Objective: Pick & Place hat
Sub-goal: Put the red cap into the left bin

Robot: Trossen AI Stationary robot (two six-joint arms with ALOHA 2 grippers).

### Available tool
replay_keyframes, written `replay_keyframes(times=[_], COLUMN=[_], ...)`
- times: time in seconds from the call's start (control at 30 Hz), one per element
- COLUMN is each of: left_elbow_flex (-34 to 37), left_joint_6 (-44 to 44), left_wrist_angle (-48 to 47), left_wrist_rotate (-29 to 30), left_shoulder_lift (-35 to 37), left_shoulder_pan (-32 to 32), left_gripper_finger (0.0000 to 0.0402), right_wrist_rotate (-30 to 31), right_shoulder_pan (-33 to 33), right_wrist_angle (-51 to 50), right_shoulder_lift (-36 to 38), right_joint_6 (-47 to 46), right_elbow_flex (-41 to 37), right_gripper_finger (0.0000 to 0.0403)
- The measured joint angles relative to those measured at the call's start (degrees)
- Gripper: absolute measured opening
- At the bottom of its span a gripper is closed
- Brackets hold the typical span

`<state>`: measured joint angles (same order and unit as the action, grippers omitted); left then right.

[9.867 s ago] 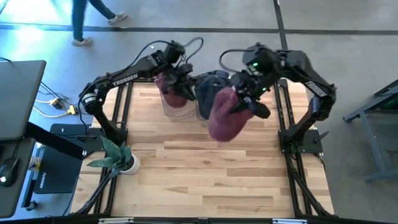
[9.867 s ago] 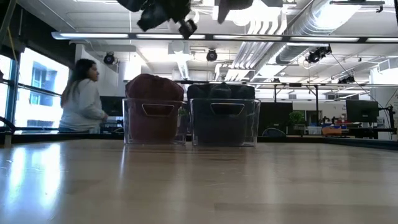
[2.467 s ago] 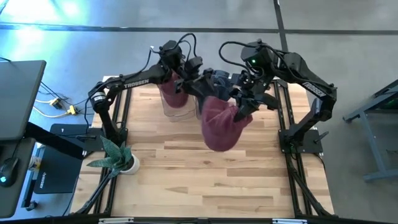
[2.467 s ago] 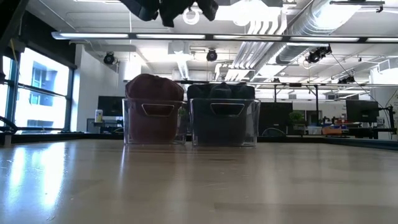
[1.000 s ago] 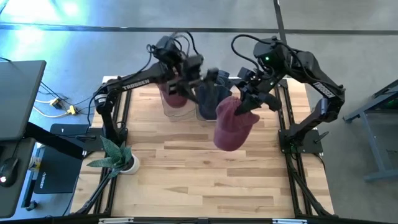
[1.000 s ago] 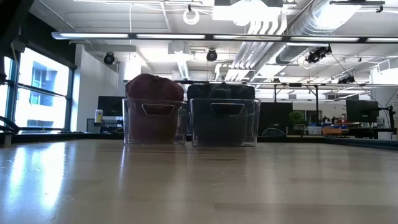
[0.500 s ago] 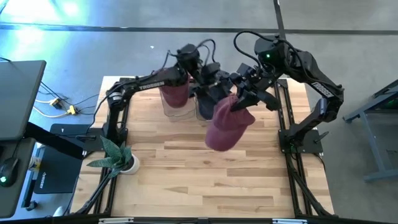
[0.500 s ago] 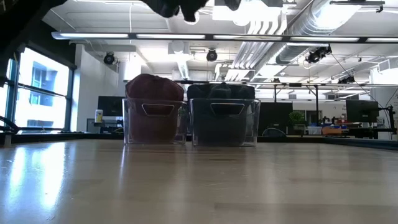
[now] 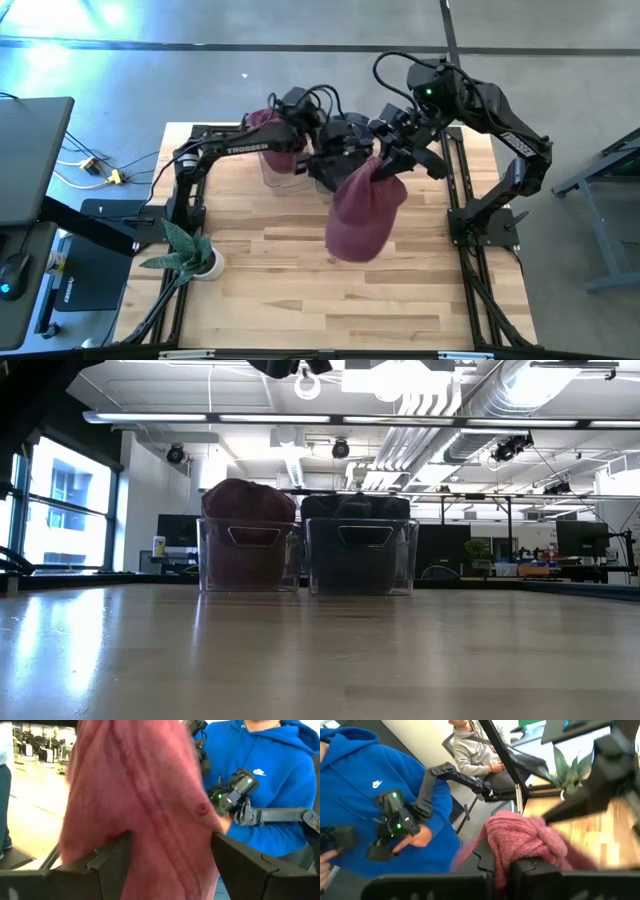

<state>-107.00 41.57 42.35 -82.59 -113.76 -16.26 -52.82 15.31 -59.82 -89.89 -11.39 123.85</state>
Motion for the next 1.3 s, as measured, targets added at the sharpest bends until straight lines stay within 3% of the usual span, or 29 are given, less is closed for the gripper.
replay_keyframes(times=[0.23, 0.6, 1.0, 1.1, 1.3], left_elbow_flex=[0.0, 0.0, 0.0, 0.0, 0.0], left_joint_6=[2.7, 4.7, 0.3, -3.0, -16.2], left_wrist_angle=[-0.4, -4.2, -9.5, -15.1, -36.0], left_wrist_rotate=[-1.3, -1.9, 2.2, 2.2, 0.9], left_shoulder_lift=[5.2, 7.4, 7.9, 7.9, 7.2], left_shoulder_pan=[-0.9, -3.6, -6.4, -7.1, -8.8], left_gripper_finger=[0.0264, 0.0264, 0.0264, 0.0264, 0.0264], right_wrist_rotate=[1.7, 3.2, 4.4, 6.3, 6.0], right_shoulder_pan=[0.0, 0.0, 0.0, 0.0, 0.0], right_wrist_angle=[-5.8, -9.5, -9.4, -8.8, -2.3], right_shoulder_lift=[0.2, 0.5, 0.5, 0.5, 0.4], right_joint_6=[-0.2, 0.2, 2.4, 3.1, 3.9], right_elbow_flex=[0.0, 0.0, 0.0, 0.0, 0.9], right_gripper_finger=[0.0011, 0.0015, 0.0009, 0.0012, 0.0006])
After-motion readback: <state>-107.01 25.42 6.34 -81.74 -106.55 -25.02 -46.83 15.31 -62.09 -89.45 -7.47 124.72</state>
